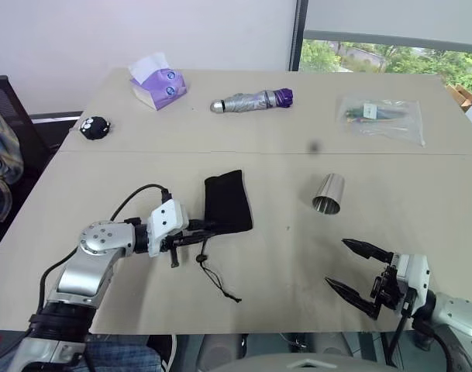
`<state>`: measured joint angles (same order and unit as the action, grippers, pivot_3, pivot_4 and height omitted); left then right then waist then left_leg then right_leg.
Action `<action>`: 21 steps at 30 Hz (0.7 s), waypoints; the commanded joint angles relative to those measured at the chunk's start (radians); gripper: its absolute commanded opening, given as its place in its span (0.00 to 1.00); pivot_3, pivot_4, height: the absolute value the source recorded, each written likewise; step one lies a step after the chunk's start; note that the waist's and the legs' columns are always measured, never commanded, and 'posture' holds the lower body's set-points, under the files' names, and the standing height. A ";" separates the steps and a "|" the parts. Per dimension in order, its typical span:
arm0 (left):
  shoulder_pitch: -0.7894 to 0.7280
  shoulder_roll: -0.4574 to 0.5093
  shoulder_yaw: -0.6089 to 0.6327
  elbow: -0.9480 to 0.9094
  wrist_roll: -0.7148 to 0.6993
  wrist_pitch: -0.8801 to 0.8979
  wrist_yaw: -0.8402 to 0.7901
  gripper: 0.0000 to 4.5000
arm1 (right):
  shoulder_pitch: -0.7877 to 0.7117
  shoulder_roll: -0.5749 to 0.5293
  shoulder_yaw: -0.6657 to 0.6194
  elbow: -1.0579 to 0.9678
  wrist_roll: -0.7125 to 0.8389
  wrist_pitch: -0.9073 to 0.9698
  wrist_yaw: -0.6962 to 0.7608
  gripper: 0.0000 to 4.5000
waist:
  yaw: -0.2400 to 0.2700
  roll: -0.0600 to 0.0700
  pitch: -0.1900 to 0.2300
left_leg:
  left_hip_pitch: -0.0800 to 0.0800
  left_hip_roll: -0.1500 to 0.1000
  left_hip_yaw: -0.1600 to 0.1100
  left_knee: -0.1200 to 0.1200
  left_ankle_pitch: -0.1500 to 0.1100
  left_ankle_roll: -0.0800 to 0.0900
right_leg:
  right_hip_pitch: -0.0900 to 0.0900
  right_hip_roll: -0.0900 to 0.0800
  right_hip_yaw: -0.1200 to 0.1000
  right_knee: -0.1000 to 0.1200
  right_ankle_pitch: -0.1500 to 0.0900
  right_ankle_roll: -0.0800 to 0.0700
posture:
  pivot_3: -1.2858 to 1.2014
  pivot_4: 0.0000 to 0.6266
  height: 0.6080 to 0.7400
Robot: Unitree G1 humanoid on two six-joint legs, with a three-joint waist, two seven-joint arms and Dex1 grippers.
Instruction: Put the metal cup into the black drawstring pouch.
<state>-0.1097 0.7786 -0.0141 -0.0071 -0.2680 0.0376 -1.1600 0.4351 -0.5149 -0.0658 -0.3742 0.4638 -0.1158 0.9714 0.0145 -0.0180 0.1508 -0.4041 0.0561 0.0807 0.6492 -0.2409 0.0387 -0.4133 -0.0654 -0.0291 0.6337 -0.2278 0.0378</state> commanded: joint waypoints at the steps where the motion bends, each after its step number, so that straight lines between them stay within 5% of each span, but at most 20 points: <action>1: -0.004 -0.004 0.001 -0.018 0.006 -0.017 0.008 0.01 | -0.003 -0.006 -0.019 -0.026 0.014 -0.015 -0.001 1.00 | 0.000 0.000 0.000 | 0.000 0.000 0.000 0.000 0.000 0.000 | 0.000 0.000 0.000 0.000 0.000 0.000 | 0.52 0.24 1.00; 9: 0.002 -0.055 0.025 -0.084 -0.047 0.077 0.074 0.01 | -0.056 0.028 -0.068 0.014 -0.001 0.005 -0.106 1.00 | 0.000 -0.001 0.000 | 0.000 0.000 0.000 0.002 0.000 0.000 | 0.000 0.000 0.000 0.002 0.000 0.000 | 0.52 0.24 1.00; 13: -0.020 -0.115 0.056 -0.139 -0.125 0.211 0.162 0.01 | -0.105 0.076 -0.065 0.031 -0.139 0.092 -0.319 1.00 | 0.000 -0.001 -0.001 | 0.001 0.000 0.000 0.002 0.000 0.000 | 0.000 0.000 0.000 0.004 0.000 0.000 | 0.52 0.24 1.00; 21: -0.056 -0.180 0.099 -0.235 -0.233 0.410 0.294 0.01 | -0.256 0.196 -0.009 0.047 -0.161 0.208 -0.474 1.00 | -0.006 -0.001 -0.001 | 0.002 -0.001 0.000 0.003 0.000 0.000 | 0.000 0.002 0.002 0.007 0.000 -0.001 | 0.52 0.24 1.00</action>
<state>-0.1549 0.5997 0.0644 -0.1976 -0.4768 0.4272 -0.8855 0.2049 -0.3317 -0.0783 -0.3215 0.3064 0.0870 0.5323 0.0085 -0.0194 0.1501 -0.4012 0.0554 0.0808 0.6521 -0.2407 0.0387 -0.4133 -0.0634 -0.0266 0.6413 -0.2275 0.0372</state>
